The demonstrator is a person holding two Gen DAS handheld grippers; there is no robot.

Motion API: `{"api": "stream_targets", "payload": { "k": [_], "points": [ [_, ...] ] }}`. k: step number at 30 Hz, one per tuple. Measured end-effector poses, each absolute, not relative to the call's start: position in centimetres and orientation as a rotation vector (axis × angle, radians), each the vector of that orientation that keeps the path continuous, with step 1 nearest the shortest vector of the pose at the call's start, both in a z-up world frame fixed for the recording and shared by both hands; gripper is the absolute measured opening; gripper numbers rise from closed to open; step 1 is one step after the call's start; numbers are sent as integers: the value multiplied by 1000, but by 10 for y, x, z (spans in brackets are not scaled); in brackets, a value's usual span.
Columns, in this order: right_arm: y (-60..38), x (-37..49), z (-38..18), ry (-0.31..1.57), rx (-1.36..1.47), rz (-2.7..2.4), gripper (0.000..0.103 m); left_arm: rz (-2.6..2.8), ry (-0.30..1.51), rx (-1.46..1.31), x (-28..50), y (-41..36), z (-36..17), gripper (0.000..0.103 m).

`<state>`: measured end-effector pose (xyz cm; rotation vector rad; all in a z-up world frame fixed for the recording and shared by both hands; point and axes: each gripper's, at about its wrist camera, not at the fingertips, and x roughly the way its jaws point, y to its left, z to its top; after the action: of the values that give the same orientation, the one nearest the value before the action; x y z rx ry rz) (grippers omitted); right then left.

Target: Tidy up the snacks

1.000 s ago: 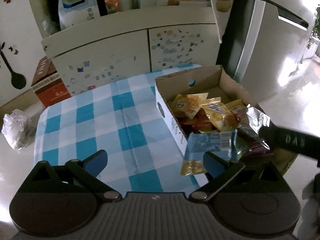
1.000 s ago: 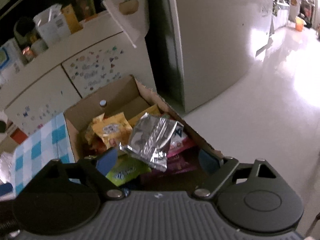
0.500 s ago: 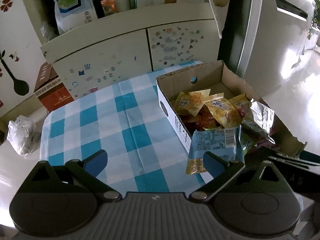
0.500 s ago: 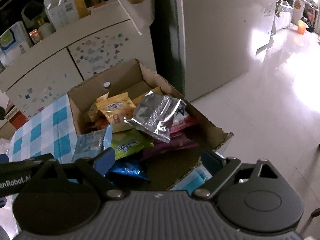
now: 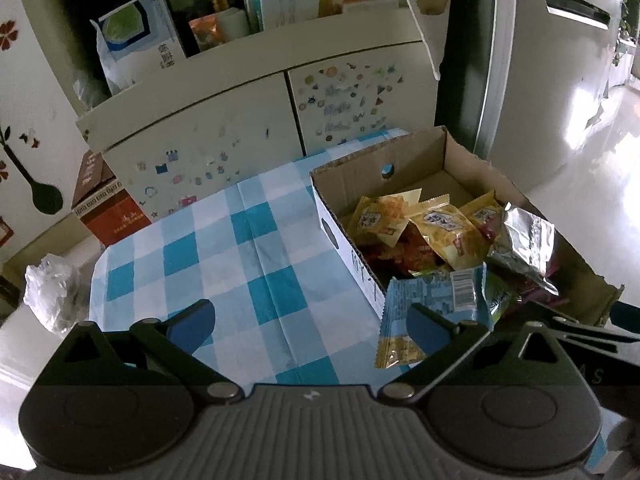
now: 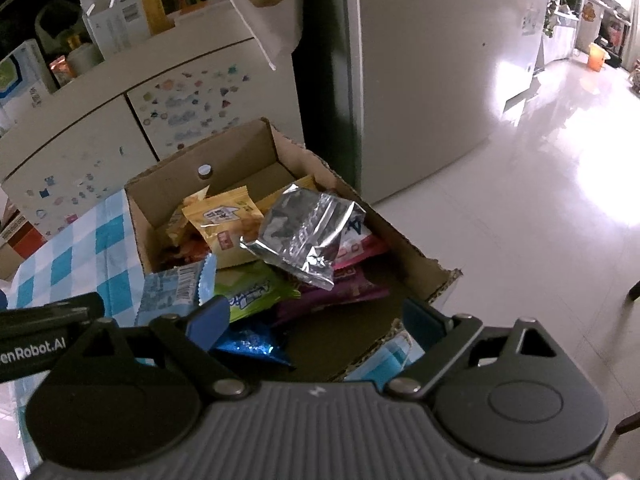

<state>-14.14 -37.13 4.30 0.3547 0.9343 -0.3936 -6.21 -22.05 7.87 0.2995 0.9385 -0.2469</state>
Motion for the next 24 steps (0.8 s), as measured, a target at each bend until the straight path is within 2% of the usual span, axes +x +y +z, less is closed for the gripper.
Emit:
{"api": "stream_targets", "payload": {
  "k": [24],
  "points": [
    [-370,-138,42,938,336,-403,94,-241,920,334,-59,-222,79,103]
  ]
}}
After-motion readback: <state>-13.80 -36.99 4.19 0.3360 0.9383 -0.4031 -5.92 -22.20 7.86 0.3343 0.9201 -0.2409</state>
